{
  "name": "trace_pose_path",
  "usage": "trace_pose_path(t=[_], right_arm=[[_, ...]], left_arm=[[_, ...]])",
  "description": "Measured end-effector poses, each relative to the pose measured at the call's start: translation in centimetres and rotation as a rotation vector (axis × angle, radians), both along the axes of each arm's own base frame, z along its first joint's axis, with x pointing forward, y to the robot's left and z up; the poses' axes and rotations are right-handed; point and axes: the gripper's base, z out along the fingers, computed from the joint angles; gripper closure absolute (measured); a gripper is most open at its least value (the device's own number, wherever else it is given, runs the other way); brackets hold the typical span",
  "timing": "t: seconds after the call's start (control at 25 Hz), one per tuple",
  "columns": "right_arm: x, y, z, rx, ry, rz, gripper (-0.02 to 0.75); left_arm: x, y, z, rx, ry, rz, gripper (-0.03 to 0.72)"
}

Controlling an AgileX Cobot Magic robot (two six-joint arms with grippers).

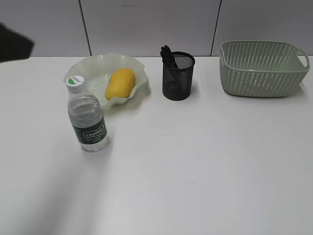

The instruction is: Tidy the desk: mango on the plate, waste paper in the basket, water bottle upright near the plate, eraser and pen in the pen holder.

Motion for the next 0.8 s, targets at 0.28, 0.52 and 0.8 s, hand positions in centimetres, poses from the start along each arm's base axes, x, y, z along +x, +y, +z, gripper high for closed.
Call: trace_pose_path(t=[0.28,0.52,0.8], right_arm=[[0.0,0.0,0.0,-0.001,0.000,0.001,0.203],[0.0,0.0,0.0,-0.001,0.000,0.001,0.202],[0.0,0.0,0.0,-0.002,-0.002,0.002,0.199]], left_arm=[[-13.0,6.4,-2.4,-0.102,-0.164,0.020,0.196],[-17.7,8.8,-4.2,-0.230,-0.198,0.108,0.225],[-17.4,8.9,-5.7,-0.197,-0.073,0.162,0.290]])
